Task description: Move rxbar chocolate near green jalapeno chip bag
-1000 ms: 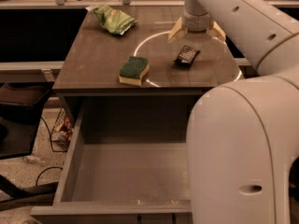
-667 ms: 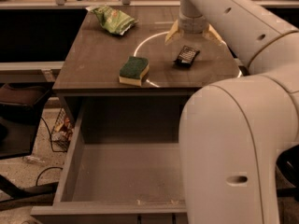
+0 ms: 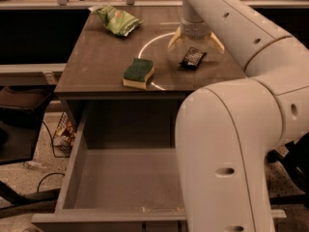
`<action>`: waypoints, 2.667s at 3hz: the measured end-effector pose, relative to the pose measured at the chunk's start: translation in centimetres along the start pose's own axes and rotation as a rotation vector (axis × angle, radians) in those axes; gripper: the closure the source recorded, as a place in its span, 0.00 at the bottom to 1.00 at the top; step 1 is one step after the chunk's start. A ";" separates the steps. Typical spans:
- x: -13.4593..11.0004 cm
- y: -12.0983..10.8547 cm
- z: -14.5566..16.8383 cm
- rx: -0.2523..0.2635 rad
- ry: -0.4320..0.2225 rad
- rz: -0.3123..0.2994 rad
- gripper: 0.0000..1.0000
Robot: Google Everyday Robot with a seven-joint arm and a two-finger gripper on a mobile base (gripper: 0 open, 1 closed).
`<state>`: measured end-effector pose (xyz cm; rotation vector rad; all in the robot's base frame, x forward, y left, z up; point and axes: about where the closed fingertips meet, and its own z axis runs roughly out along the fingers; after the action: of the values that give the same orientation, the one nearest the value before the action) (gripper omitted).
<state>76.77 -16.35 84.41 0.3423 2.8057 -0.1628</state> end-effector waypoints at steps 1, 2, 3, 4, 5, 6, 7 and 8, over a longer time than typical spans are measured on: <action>0.4 -0.4 1.9 0.015 0.047 0.031 0.02; 0.6 -0.6 3.2 0.008 0.079 0.045 0.24; 0.5 -0.6 2.8 0.007 0.080 0.045 0.47; 0.2 -0.7 2.1 0.007 0.080 0.045 0.69; 0.0 -0.8 1.2 0.007 0.079 0.045 0.93; -0.1 -0.8 1.1 0.007 0.079 0.046 1.00; -0.1 -0.8 1.1 0.007 0.079 0.046 1.00; -0.7 -0.3 1.4 -0.014 0.059 0.045 1.00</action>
Offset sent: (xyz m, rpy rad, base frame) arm 0.0034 -0.0171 -0.0358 0.0446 0.1194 -0.0724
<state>77.69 -16.97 83.35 0.4128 2.8534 -0.1244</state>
